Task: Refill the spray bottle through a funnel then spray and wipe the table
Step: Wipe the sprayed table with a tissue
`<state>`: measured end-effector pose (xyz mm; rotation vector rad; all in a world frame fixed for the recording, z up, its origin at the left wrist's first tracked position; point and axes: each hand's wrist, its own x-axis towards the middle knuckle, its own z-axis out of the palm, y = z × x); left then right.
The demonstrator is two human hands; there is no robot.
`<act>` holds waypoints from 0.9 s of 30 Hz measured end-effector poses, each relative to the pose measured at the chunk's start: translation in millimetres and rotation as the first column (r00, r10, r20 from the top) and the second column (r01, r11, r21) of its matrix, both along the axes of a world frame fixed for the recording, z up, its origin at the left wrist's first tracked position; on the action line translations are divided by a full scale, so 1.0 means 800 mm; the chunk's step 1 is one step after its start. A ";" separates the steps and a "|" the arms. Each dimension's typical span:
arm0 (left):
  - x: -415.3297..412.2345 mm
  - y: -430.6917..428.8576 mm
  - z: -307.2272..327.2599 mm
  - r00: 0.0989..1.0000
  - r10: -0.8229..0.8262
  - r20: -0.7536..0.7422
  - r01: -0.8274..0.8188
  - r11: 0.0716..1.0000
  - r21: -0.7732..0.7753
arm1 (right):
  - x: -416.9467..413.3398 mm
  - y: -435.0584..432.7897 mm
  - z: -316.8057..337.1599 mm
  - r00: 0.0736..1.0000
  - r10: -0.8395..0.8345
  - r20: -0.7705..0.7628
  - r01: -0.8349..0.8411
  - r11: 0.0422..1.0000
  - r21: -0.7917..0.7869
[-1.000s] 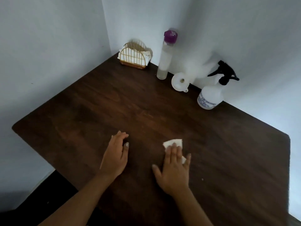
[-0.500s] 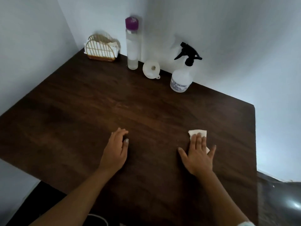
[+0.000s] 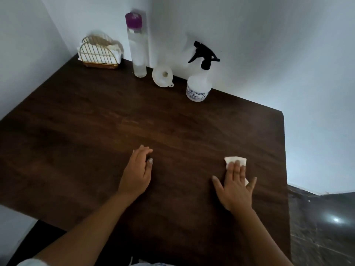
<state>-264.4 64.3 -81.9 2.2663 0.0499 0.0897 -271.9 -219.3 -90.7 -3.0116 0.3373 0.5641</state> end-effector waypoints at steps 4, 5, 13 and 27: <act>0.002 -0.011 -0.001 1.000 0.012 -0.021 -0.012 1.000 -0.011 | -0.097 0.069 -0.005 0.977 0.198 0.084 -0.201 0.979 0.040; 0.004 -0.014 0.001 1.000 0.010 -0.016 -0.010 1.000 -0.018 | -0.115 0.101 -0.008 0.944 0.310 0.109 -0.319 0.945 0.070; 0.024 0.008 0.008 0.998 0.020 0.063 -0.022 1.000 0.020 | 0.041 0.118 -0.008 0.935 0.330 0.134 -0.338 0.940 0.040; 0.030 0.025 0.002 0.995 0.064 0.077 -0.066 0.998 0.017 | 0.038 0.220 -0.021 0.859 0.504 0.087 -0.510 0.834 0.212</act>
